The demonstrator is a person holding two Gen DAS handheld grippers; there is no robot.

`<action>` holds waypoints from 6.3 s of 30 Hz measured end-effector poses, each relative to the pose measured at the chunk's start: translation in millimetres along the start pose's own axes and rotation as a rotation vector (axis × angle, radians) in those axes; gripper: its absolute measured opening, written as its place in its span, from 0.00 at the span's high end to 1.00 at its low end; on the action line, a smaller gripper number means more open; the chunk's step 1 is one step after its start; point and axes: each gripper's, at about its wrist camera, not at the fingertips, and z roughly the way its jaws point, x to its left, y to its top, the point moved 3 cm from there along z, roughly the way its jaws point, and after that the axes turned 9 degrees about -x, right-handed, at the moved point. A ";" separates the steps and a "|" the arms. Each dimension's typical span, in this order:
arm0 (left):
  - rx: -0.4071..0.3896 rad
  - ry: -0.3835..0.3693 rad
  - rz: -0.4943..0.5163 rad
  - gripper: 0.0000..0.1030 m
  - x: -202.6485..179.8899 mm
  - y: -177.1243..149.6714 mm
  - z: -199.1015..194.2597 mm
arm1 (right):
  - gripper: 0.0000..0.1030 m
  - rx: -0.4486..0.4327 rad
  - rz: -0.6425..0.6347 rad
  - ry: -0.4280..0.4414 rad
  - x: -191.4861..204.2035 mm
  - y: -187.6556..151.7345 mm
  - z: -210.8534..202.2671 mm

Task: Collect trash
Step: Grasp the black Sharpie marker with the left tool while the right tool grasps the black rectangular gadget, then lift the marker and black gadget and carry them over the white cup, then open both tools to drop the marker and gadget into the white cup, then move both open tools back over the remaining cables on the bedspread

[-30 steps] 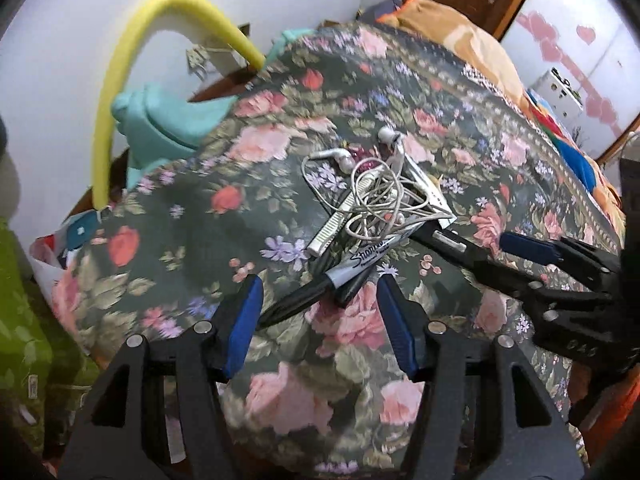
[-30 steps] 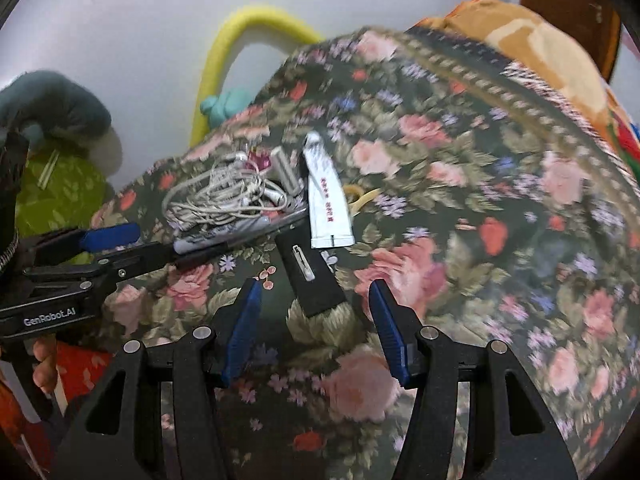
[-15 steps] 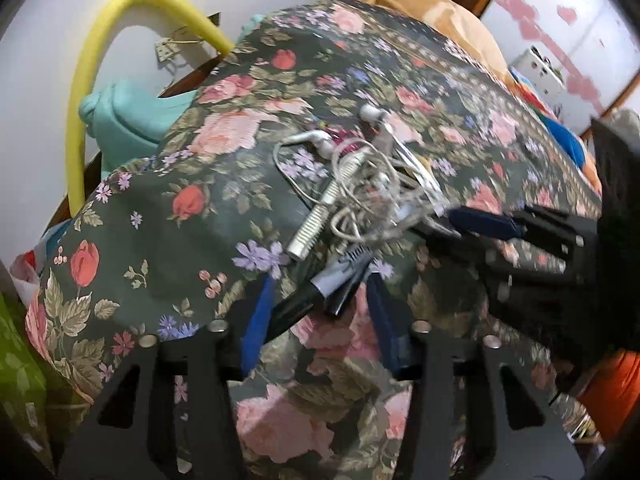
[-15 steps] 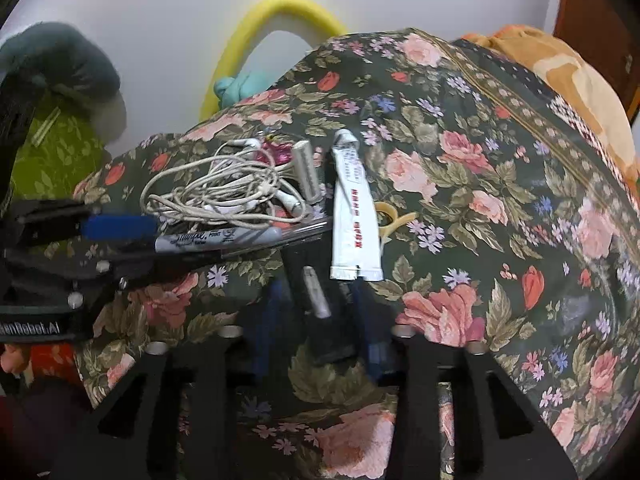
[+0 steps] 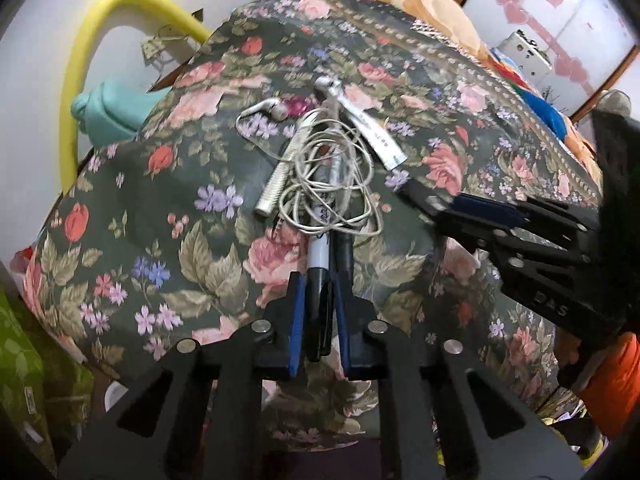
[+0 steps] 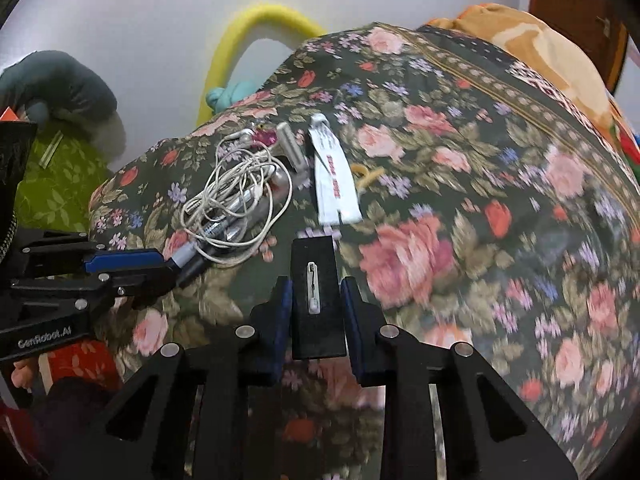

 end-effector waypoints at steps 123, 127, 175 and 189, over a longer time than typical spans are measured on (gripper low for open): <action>-0.152 0.366 -0.544 0.89 251.7 -263.4 -221.2 | 0.79 0.074 -0.325 0.278 379.4 -54.5 -1.7; -0.098 0.349 -0.604 0.89 274.2 -282.5 -202.2 | 0.79 0.154 -0.323 0.308 392.8 -64.0 22.9; -0.184 0.413 -0.465 0.85 229.3 -208.9 -210.1 | 0.68 0.105 -0.232 0.339 351.2 -17.3 4.6; -0.272 0.343 -0.297 0.85 135.2 -107.2 -203.7 | 0.68 -0.103 -0.135 0.181 234.9 28.6 -55.8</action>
